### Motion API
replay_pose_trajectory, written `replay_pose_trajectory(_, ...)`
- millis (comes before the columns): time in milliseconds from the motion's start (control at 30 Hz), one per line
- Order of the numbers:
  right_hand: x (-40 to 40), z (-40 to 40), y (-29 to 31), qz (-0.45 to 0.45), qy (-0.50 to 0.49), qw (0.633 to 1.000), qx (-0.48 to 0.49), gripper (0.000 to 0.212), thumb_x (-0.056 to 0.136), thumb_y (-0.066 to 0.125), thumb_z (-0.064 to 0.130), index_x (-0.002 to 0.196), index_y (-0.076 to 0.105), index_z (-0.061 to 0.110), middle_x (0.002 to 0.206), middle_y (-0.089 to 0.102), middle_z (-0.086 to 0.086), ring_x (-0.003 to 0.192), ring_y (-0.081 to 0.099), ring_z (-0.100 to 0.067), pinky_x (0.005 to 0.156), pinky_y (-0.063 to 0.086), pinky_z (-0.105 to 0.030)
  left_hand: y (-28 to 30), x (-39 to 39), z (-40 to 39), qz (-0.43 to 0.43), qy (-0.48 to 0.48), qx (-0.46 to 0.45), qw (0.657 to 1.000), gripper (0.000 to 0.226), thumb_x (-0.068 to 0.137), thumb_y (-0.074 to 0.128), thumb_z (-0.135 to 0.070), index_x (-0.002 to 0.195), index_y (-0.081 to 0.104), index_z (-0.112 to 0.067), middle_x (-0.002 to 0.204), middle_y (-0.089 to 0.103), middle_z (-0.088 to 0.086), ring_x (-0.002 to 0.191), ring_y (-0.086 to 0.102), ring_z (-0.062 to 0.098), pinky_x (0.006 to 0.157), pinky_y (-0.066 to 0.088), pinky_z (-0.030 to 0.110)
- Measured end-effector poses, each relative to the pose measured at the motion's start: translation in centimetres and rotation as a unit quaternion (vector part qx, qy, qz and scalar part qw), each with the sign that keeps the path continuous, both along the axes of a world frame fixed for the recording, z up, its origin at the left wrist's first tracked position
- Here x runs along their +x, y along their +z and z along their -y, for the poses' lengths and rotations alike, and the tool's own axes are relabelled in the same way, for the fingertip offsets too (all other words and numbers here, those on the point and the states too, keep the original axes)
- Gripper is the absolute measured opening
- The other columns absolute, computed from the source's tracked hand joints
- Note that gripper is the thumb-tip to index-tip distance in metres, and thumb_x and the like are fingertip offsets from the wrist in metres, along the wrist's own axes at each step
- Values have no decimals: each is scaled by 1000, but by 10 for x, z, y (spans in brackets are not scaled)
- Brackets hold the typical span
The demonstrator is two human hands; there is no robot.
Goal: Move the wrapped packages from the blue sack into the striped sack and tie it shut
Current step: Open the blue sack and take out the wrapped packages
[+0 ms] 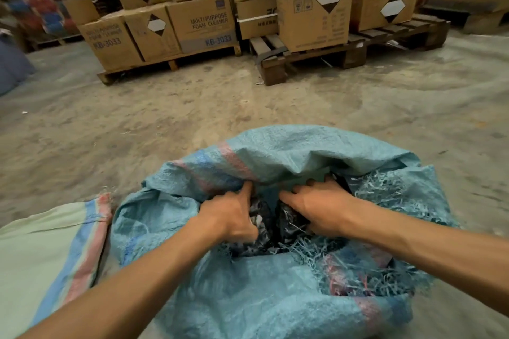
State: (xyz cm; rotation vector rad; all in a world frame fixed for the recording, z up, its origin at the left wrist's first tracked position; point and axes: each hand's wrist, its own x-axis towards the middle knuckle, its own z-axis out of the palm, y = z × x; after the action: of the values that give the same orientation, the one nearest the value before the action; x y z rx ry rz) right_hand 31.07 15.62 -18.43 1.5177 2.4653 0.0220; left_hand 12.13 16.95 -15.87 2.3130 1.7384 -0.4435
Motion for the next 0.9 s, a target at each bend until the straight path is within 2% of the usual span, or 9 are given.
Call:
replay_pose_trajectory(67, 2, 5, 2, -13, 7, 1000, 11, 71, 81, 76, 30, 140, 38, 23, 133, 58, -4, 115, 58, -28, 93, 49, -39, -2, 1, 10, -45, -33, 20, 998, 92, 77, 62, -33, 152, 9, -25, 118, 56, 8, 108, 58, 32, 86, 50, 39)
replay_pose_trajectory(200, 8, 13, 13, -60, -1, 998, 9, 81, 78, 77, 45, 144, 34, 24, 133, 59, -4, 120, 56, -27, 98, 49, -36, 2, -4, 14, 2, 1, 30, 1000, 72, 69, 72, -36, 133, 42, -28, 118, 60, 4, 108, 60, 29, 88, 53, 38)
replay_pose_trajectory(367, 21, 30, 77, -132, 25, 990, -47, 87, 83, 74, 40, 152, 23, 26, 145, 49, -1, 127, 50, -21, 105, 42, -34, 65, -15, -3, 121, 48, -47, 990, 70, 43, 85, -25, 111, 68, -18, 100, 72, -3, 92, 66, 17, 77, 59, 33)
replay_pose_trajectory(433, 27, 41, 110, -141, 50, 988, -49, 82, 85, 74, 38, 150, 25, 30, 142, 49, 4, 123, 49, -15, 103, 42, -32, 96, -20, -10, 156, 86, -86, 980, 60, 41, 86, -16, 99, 74, -9, 96, 74, 2, 92, 67, 25, 78, 59, 36)
replay_pose_trajectory(533, 27, 58, 134, -152, 66, 986, 2, 73, 86, 71, 40, 142, 24, 38, 126, 53, 9, 107, 52, -10, 92, 47, -35, 124, -32, -19, 203, 195, -145, 949, 45, 45, 79, -9, 87, 73, 6, 76, 68, 18, 75, 61, 35, 68, 52, 36)
replay_pose_trajectory(600, 27, 59, 131, -163, 52, 982, 84, 73, 87, 68, 44, 143, 20, 37, 124, 55, 6, 104, 56, -15, 87, 51, -38, 134, -33, -22, 218, 225, -144, 939, 43, 50, 78, -6, 91, 73, 7, 82, 65, 23, 77, 58, 35, 73, 49, 39)
replay_pose_trajectory(667, 29, 47, 123, -181, 22, 973, 142, 77, 87, 67, 45, 146, 19, 32, 128, 59, -1, 107, 59, -22, 88, 53, -40, 142, -25, -26, 260, 239, -83, 932, 23, 62, 76, -2, 84, 70, 2, 87, 63, 21, 79, 57, 33, 71, 48, 38)
replay_pose_trajectory(767, 35, 15, 117, -197, -30, 972, 123, 79, 87, 69, 37, 149, 21, 26, 131, 60, -8, 111, 59, -27, 93, 51, -42, 145, -6, -36, 297, 241, -2, 924, 15, 68, 73, -4, 78, 62, -4, 93, 56, 14, 80, 52, 29, 63, 44, 31)
replay_pose_trajectory(900, 31, -13, 120, -171, -66, 982, 55, 84, 86, 67, 18, 154, 18, 25, 143, 51, -11, 122, 54, -28, 100, 48, -39, 138, 16, -36, 266, 208, -41, 940, 4, 68, 70, -5, 66, 66, -6, 91, 54, 6, 85, 51, 25, 73, 45, 34)
